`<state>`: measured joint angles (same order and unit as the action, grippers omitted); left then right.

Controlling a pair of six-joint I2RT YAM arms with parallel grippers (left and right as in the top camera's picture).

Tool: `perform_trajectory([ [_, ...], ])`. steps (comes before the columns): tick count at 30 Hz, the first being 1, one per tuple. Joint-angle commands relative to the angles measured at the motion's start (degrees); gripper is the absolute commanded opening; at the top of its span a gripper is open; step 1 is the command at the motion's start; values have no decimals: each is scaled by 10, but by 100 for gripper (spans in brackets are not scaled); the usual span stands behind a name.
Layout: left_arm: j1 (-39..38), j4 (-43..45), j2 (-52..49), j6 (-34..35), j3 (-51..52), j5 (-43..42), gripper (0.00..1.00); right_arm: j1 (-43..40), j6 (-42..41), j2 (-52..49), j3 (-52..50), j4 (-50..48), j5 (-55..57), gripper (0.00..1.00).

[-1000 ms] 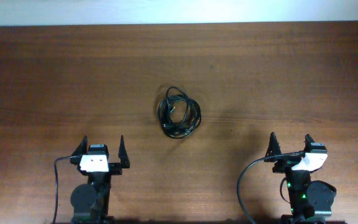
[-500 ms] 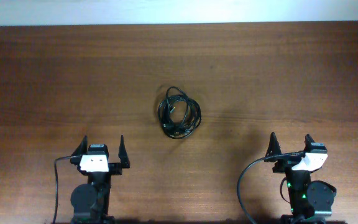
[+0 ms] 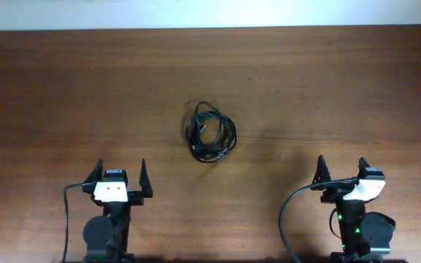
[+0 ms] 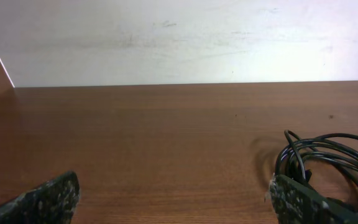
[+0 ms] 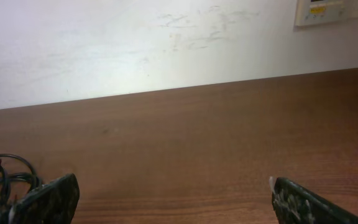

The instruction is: Untangle cables

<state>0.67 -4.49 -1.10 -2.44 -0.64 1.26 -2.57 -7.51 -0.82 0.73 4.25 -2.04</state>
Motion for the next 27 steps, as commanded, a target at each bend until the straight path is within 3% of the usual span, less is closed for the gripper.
perform_trajectory([
  [1, -2, -3, 5, -9, 1, -7, 99, 3, -3, 1, -4, 1, 1, 98],
  [27, -2, -3, 5, -9, 1, -7, 99, 3, -2, 1, -4, -15, -8, 99],
])
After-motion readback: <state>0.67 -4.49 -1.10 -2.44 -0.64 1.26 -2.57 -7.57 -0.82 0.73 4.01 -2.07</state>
